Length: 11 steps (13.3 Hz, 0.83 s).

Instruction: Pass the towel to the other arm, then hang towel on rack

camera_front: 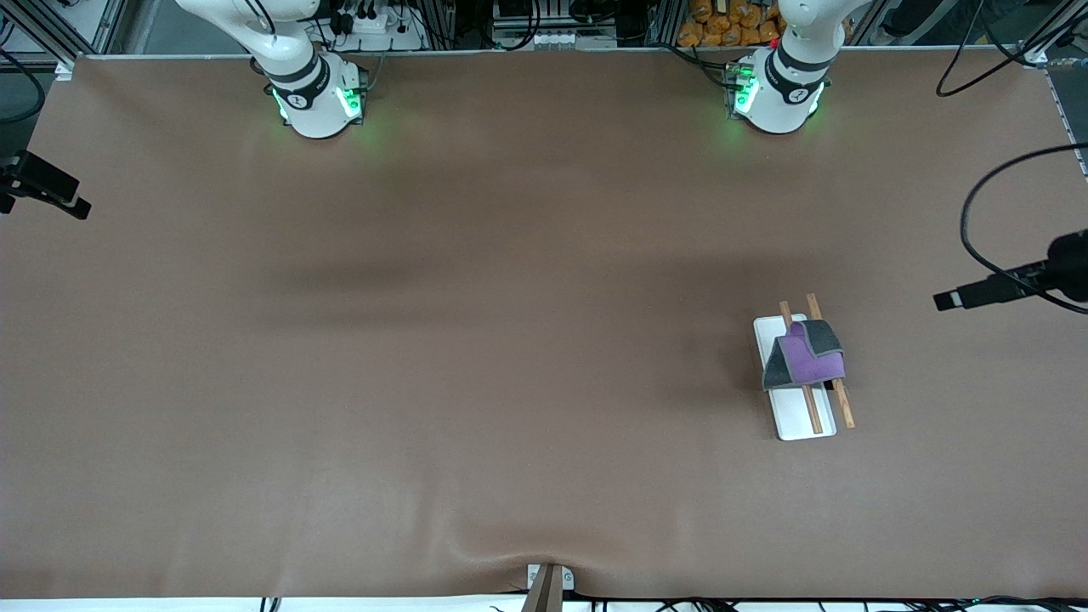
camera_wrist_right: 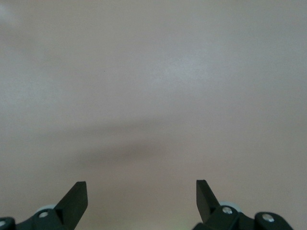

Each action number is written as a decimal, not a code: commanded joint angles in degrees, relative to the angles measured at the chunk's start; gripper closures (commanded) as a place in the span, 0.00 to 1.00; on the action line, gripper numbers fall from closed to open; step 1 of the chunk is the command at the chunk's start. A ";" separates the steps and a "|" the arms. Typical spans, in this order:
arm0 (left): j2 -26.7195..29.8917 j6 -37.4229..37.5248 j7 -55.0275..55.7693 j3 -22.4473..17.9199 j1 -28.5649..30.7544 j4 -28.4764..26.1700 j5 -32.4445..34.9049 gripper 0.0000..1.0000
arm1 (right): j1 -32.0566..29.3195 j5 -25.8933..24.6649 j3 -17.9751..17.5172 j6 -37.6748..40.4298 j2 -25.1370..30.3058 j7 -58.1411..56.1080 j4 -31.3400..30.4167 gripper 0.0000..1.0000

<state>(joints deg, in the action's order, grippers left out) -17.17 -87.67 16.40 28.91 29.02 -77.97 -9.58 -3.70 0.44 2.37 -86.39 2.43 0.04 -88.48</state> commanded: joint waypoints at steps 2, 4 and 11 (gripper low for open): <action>3.37 0.84 5.05 3.25 0.42 -1.57 3.86 0.00 | -1.92 -0.18 -0.26 0.78 -0.06 -0.56 1.03 0.00; 4.42 0.84 4.52 5.96 0.42 -1.22 11.29 0.00 | -1.92 0.00 -0.26 0.78 -0.14 -0.56 1.03 0.00; 4.52 0.93 4.43 8.88 0.60 -0.87 17.58 0.00 | -1.83 0.26 -0.26 0.78 -0.06 -0.56 1.03 0.00</action>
<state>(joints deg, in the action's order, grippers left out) -13.78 -87.32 20.75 37.53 29.12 -78.23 6.73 -4.67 0.48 2.70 -86.35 2.43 0.00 -88.35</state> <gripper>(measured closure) 0.000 0.000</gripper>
